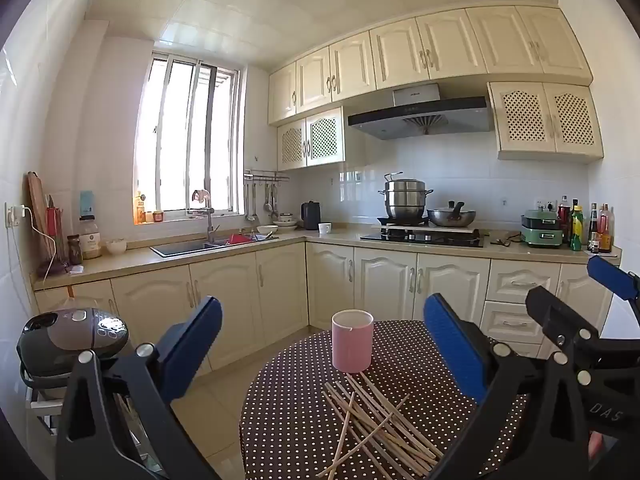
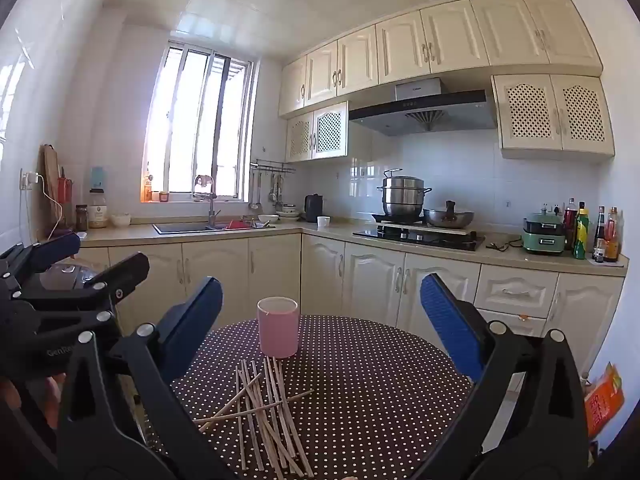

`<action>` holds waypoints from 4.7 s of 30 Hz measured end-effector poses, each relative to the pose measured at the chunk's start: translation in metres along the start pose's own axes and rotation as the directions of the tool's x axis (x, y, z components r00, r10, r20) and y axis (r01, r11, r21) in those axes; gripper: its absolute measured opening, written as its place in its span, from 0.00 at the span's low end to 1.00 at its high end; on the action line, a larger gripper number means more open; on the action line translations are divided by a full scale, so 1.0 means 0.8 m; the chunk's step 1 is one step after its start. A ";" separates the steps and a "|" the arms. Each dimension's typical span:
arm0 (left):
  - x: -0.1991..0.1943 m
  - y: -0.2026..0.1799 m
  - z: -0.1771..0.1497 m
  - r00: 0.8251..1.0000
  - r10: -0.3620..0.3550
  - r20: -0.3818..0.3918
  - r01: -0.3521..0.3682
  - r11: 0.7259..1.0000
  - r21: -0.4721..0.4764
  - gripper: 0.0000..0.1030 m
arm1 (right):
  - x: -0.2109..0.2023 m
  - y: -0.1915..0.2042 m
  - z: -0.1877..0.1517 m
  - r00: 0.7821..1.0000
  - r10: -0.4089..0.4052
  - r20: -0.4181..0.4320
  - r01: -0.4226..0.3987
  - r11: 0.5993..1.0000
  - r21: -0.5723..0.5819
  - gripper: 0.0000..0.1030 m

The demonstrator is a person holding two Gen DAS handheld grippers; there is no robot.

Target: Organize utensils

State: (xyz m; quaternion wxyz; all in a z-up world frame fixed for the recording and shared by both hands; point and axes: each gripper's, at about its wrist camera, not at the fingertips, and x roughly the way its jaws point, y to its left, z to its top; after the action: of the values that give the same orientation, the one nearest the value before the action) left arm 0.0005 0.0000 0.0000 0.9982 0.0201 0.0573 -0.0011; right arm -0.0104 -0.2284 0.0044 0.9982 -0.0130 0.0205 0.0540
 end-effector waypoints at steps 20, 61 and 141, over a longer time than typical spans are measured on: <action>0.000 0.000 0.000 1.000 -0.001 -0.005 0.001 1.000 -0.003 0.96 | 0.013 -0.003 -0.015 1.000 0.000 -0.012 0.000 1.000 0.004 0.94; 0.010 -0.009 -0.027 1.000 0.001 -0.012 -0.001 1.000 -0.002 0.96 | 0.013 -0.002 -0.027 1.000 -0.001 -0.028 0.001 1.000 0.011 0.94; 0.283 -0.078 -0.231 0.627 -0.144 -0.766 0.395 0.906 0.153 0.40 | 0.203 -0.053 -0.172 0.794 0.152 -0.589 -0.098 0.988 0.123 0.94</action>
State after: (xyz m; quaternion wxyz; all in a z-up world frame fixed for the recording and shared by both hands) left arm 0.2044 -0.0550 -0.2117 0.8603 0.1645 0.4575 -0.1532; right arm 0.1500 -0.2569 -0.1386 0.9349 0.0153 0.3363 0.1122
